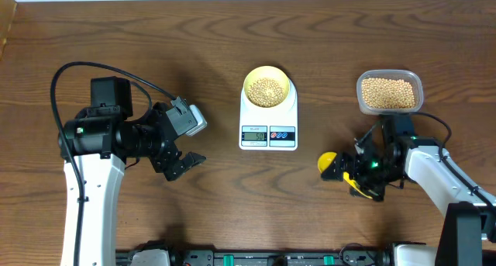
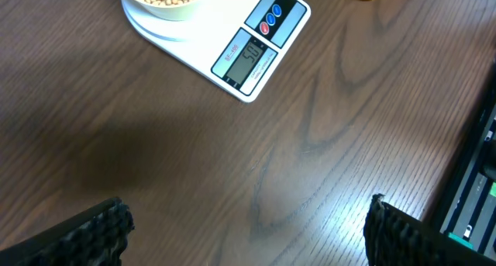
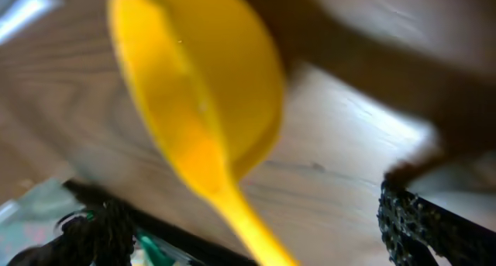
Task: Scoop item into bowl and weigh 50g on scale
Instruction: 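Lower the scoop down in front of the tub with the right gripper, then open the right gripper to release the yellow scoop and pull back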
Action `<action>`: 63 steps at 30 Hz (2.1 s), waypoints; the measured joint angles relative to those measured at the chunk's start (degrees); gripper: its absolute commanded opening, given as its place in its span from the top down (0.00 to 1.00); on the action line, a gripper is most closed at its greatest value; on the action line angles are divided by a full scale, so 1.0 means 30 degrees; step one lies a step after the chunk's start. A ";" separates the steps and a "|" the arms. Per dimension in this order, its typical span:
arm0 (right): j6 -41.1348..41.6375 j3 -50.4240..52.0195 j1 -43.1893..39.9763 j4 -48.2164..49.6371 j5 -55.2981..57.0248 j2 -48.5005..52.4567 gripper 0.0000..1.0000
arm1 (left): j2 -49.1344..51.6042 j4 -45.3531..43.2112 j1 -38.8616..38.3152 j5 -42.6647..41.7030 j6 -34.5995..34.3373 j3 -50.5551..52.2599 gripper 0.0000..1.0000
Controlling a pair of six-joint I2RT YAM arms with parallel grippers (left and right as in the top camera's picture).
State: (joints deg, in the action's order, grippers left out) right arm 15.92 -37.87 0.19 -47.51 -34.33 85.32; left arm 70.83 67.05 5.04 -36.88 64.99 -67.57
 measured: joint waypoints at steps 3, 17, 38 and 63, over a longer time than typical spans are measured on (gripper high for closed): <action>0.0313 0.0000 0.0000 -0.0648 0.1202 -0.0022 0.01 | 0.0000 0.0000 0.0000 0.0000 0.0000 0.0000 0.02; 0.0714 0.0000 0.0000 -0.1107 0.2747 -0.8546 0.01 | 0.0000 -0.0007 0.0000 0.0000 0.0000 0.0000 0.02; 0.0816 0.0000 0.0000 -0.0029 0.1938 -1.6611 0.01 | 0.0000 -0.0007 0.0000 0.0000 0.0000 0.0000 0.02; -0.3439 0.0051 0.0845 0.3016 0.4685 -2.1558 0.01 | 0.0000 0.0000 0.0000 0.0000 0.0000 0.0000 0.02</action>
State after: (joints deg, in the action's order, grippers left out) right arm 5.61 -37.71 2.72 -38.46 -20.27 20.64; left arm 70.83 67.05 5.04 -36.88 64.99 -67.57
